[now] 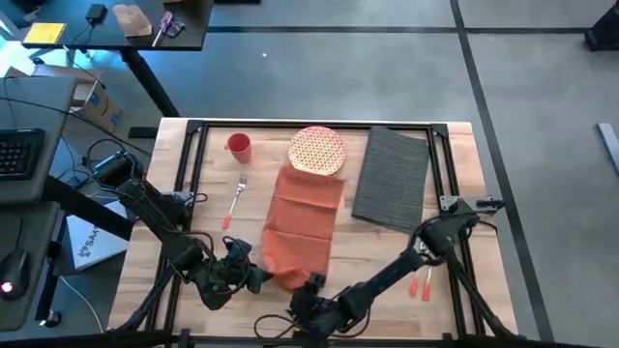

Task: Set table place
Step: Fold the orange table napkin

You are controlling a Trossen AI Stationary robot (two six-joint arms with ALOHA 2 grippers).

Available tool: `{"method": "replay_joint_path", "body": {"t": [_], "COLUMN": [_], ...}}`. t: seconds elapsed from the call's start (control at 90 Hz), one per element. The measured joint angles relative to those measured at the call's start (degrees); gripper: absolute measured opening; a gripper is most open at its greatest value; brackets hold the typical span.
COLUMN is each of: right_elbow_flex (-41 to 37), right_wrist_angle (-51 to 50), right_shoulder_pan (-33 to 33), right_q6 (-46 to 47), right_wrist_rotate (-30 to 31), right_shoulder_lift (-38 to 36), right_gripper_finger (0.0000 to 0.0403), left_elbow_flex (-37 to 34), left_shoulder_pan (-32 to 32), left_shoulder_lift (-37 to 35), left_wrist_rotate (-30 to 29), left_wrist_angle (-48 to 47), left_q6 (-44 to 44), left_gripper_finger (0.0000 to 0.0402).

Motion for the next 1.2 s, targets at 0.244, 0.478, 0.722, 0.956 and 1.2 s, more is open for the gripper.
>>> {"method": "replay_joint_path", "body": {"t": [0.244, 0.478, 0.722, 0.956, 1.2], "right_elbow_flex": [13.1, 13.8, 14.0, 18.0, 22.5], "right_wrist_angle": [-19.0, -21.6, -21.7, -30.6, -33.1], "right_shoulder_pan": [0.6, 0.1, -1.0, -2.8, -0.8], "right_q6": [4.9, 7.4, 11.0, 14.3, 10.2], "right_wrist_rotate": [5.6, 4.3, 1.7, -1.5, -15.9], "right_shoulder_lift": [3.8, 6.7, 9.0, 9.3, 3.6], "right_gripper_finger": [0.0242, 0.0236, 0.0185, 0.0023, 0.0002], "left_elbow_flex": [0.0, 0.0, 0.0, 0.0, 0.2], "left_shoulder_pan": [0.0, 0.0, 0.0, -0.2, -3.1], "left_shoulder_lift": [0.0, 0.0, 0.0, -2.2, -7.7], "left_wrist_rotate": [1.4, 1.5, 1.5, 2.0, 8.8], "left_wrist_angle": [1.3, 1.2, 0.9, 0.9, 1.4], "left_q6": [6.5, 9.7, 10.2, 12.1, 12.8], "left_gripper_finger": [0.0000, 0.0000, 0.0000, 0.0000, 0.0000]}}
